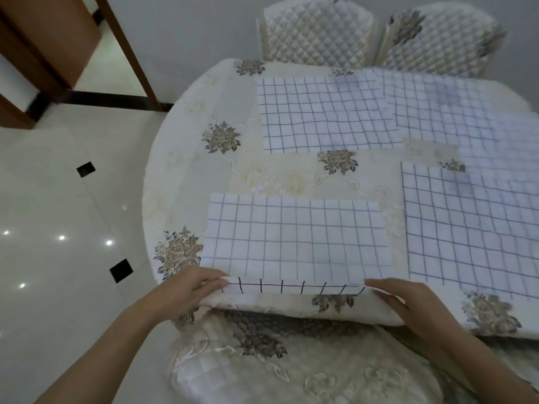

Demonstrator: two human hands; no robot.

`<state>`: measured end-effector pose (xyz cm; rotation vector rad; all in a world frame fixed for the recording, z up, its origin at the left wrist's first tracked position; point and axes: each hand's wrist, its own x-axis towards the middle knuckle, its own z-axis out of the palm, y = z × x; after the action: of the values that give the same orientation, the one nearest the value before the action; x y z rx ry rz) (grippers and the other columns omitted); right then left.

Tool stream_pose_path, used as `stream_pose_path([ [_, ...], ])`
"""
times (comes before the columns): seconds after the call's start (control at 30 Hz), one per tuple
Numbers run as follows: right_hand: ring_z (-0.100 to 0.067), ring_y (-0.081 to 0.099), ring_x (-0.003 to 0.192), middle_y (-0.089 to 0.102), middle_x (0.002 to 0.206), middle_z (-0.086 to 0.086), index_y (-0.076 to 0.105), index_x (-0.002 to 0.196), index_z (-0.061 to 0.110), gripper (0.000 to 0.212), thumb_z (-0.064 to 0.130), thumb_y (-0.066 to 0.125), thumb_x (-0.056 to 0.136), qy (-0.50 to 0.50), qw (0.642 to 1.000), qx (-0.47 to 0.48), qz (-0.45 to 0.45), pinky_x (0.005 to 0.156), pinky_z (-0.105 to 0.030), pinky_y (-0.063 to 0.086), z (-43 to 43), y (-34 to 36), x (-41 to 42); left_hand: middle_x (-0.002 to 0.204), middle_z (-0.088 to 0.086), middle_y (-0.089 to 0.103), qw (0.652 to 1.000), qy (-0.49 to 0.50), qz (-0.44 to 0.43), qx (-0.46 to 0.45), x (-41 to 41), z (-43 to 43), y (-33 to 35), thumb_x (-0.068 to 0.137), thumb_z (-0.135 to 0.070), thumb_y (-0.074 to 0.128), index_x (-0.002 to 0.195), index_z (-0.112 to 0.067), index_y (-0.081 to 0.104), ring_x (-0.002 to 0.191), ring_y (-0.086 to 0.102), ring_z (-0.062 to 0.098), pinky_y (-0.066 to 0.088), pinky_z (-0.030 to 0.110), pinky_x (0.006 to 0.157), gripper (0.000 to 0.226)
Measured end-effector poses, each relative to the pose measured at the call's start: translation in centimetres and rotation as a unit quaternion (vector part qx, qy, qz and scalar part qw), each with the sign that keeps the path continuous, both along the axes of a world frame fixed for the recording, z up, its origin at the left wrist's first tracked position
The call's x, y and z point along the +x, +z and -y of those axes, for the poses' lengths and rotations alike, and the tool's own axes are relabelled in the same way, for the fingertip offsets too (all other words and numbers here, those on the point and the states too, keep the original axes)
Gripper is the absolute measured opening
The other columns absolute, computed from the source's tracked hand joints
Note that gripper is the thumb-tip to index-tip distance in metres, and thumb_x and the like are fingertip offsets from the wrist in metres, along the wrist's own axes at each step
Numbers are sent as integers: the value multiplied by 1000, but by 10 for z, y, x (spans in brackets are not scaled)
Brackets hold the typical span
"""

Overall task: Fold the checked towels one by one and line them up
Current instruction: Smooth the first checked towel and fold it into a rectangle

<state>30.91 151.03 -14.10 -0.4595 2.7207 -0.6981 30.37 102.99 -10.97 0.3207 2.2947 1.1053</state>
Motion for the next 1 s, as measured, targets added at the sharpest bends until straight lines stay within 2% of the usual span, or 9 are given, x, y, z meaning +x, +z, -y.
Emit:
stream_pose_path([
  [0.07,9,57,107,62,120,29,62,128,45,36,48,45,96,-7,1000,-1,-4,87,-3,39,4,7,-20,69,-12,59,1000,16,-14,0,-20,0,0,101,-54,43,80,-30,64,67,54,1,40,26,66,38],
  [0.13,6,60,104,64,118,26,65,127,40,40,51,42,95,-14,1000,2,-12,85,-6,43,8,10,-47,70,-10,61,999,45,-18,-9,-46,-3,-1,100,-47,48,78,-34,64,67,57,8,41,28,67,30],
  [0.23,3,63,94,68,108,23,71,119,30,39,47,45,95,-10,999,3,-38,81,-8,46,13,11,-92,65,-16,60,993,108,-22,-47,-90,-8,-8,99,-40,55,72,-34,61,62,52,0,36,21,61,28],
  [0.33,-12,67,104,73,110,10,75,112,25,31,40,55,93,-27,997,7,-68,86,-35,57,14,-1,-135,77,-6,66,985,123,-51,-105,-133,-12,-23,99,-39,56,81,-29,65,76,60,13,43,28,68,23],
  [0.4,-19,65,114,73,115,4,76,111,21,23,28,67,91,-41,995,18,-86,92,-43,56,11,-19,-157,75,1,64,981,120,-77,-135,-155,-16,-34,100,-37,55,84,-21,65,73,58,15,42,30,66,25],
  [0.53,-23,60,119,72,118,4,77,108,15,24,14,76,84,-39,992,8,-122,99,-37,49,10,-50,-181,81,-4,65,966,117,-158,-170,-179,-26,-56,99,-28,59,89,-16,67,78,57,14,43,31,68,18],
  [0.73,-24,60,102,68,111,-4,76,99,13,22,15,81,79,-81,981,1,-177,86,-39,52,15,-65,-194,93,-2,59,910,123,-302,-255,-177,-27,-84,92,-32,60,98,-17,64,85,55,23,47,40,70,17],
  [0.87,-26,57,99,65,110,-7,72,105,9,23,18,75,85,-94,976,11,-195,79,-44,53,19,-67,-193,120,7,59,872,161,-340,-315,-156,-45,-77,93,-36,52,113,-15,64,111,53,29,40,47,93,31],
  [1.0,-31,57,107,62,121,-12,68,116,7,29,28,60,97,-141,962,17,-232,85,-48,51,37,-58,-169,143,6,51,891,91,-352,-272,-120,-83,-73,98,-37,45,130,-16,59,131,48,25,33,50,112,41],
])
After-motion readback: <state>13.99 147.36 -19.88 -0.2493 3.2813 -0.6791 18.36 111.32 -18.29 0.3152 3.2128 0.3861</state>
